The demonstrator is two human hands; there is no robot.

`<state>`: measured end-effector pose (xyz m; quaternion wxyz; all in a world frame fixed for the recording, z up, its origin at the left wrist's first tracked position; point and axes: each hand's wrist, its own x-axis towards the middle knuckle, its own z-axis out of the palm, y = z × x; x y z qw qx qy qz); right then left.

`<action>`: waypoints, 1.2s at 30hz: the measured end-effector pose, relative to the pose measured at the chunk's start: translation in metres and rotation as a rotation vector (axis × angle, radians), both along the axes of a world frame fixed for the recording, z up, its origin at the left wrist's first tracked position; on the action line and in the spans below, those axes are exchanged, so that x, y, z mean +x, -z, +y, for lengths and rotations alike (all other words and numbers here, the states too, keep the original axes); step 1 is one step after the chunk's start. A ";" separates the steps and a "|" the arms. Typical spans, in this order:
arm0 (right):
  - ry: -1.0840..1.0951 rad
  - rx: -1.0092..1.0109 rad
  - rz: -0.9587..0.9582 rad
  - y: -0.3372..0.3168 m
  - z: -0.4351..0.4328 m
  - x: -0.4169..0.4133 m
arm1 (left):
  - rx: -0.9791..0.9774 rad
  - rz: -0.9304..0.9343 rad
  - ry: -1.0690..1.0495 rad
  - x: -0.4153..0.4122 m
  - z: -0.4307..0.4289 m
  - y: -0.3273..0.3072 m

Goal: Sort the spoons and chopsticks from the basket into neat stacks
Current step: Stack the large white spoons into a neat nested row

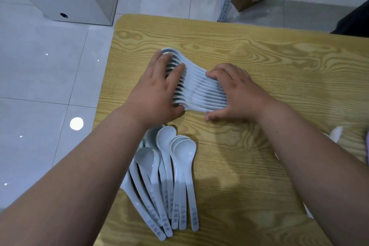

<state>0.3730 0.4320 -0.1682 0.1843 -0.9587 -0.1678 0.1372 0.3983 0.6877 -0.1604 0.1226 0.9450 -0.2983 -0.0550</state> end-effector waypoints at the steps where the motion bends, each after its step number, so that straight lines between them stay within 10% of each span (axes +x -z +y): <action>1: -0.010 0.003 -0.007 0.000 0.000 0.000 | 0.000 0.002 0.000 0.000 -0.001 0.000; 11: 0.007 -0.042 -0.027 0.002 0.009 -0.010 | -0.256 0.186 -0.094 0.001 0.001 0.001; 36: 0.117 -0.082 -0.123 0.021 0.003 -0.020 | -0.094 0.087 0.041 -0.009 -0.018 0.012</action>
